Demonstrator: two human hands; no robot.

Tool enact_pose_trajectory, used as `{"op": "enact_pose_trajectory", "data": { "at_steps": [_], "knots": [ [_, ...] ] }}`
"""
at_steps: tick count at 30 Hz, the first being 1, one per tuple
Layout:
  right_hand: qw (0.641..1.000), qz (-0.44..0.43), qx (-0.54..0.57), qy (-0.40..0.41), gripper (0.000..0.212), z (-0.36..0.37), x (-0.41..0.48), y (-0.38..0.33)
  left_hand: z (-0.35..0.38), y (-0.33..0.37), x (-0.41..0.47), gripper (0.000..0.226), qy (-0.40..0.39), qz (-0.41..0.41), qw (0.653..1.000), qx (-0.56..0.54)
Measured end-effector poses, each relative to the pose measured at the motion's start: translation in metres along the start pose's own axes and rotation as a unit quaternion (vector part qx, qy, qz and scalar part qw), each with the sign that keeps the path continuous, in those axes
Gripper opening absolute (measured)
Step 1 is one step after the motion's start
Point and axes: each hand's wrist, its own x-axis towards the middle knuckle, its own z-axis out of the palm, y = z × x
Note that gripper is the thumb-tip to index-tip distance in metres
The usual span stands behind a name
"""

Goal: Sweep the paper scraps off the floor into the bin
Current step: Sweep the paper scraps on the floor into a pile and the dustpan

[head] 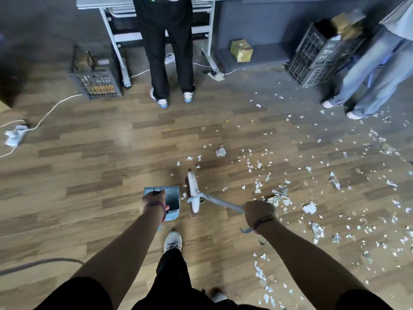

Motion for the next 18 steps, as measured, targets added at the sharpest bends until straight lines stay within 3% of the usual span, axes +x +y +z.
{"op": "enact_pose_trajectory", "data": {
  "at_steps": [10,18],
  "knots": [
    [0.992,-0.120,-0.020,0.034,0.034,-0.093,0.081,-0.149,-0.094,0.064,0.101,0.018,0.059,-0.062,0.993,-0.080],
    [0.992,-0.121,-0.025,-0.001,0.037,-0.097,0.135,-0.155,-0.086,0.088,0.123,0.018,0.006,-0.073,0.989,-0.130]
  ]
}}
